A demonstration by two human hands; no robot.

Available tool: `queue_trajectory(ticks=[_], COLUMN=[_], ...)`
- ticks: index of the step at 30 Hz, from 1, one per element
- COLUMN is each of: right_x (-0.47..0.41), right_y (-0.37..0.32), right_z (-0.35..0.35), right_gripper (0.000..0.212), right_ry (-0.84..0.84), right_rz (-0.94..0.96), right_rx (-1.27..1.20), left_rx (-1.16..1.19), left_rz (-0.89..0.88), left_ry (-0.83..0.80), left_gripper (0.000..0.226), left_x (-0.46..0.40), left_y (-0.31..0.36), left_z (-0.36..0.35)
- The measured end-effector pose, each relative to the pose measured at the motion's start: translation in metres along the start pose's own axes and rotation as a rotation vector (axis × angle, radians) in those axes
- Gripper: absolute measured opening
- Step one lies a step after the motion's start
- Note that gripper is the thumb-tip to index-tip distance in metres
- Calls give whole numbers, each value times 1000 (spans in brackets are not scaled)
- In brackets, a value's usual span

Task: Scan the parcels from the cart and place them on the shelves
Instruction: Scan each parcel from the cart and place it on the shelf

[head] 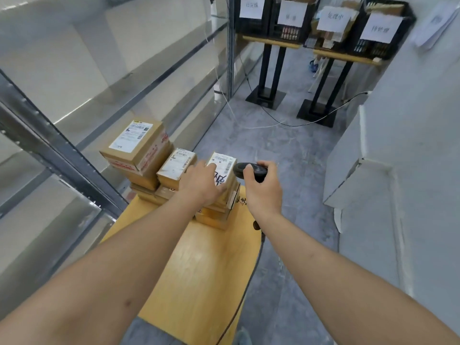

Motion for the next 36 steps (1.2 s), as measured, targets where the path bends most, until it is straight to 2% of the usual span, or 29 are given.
queue_trajectory(ticks=[4,9,16,20,25,36], right_x=[-17,-26,-15,0,21,68], right_y=[8,19,6,-19,-46,-97], right_z=[-12,-15,-9,-7,-2,-18], right_gripper=[23,26,22,21,23,20], right_ry=[-46,-64,-51,-75,-104,-127], right_rz=[-6,-17,-1,88,227,404], right_rx=[-5,11,-8,25,105,138], left_rx=[59,154,181,111,34,44], left_rz=[103,142,-55,-162,-202,-92], left_ry=[-14,26,116,198,268,364], left_gripper=[81,78,95,96,97,100], left_x=[-13,-16,-11,-2,19,74], left_y=[-10,-13,-11,-11,-24,-73], left_z=[-19,-32,-1,35,71,118])
Point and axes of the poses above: each hand's wrist, its own x-axis away from the middle knuckle, its own z-axis out of the back of the hand, y = z × x, the point moved 7 cm from there along -x, towards the middle knuckle, and after that the axes turned 12 degrees about x, right-handed, at the moved point
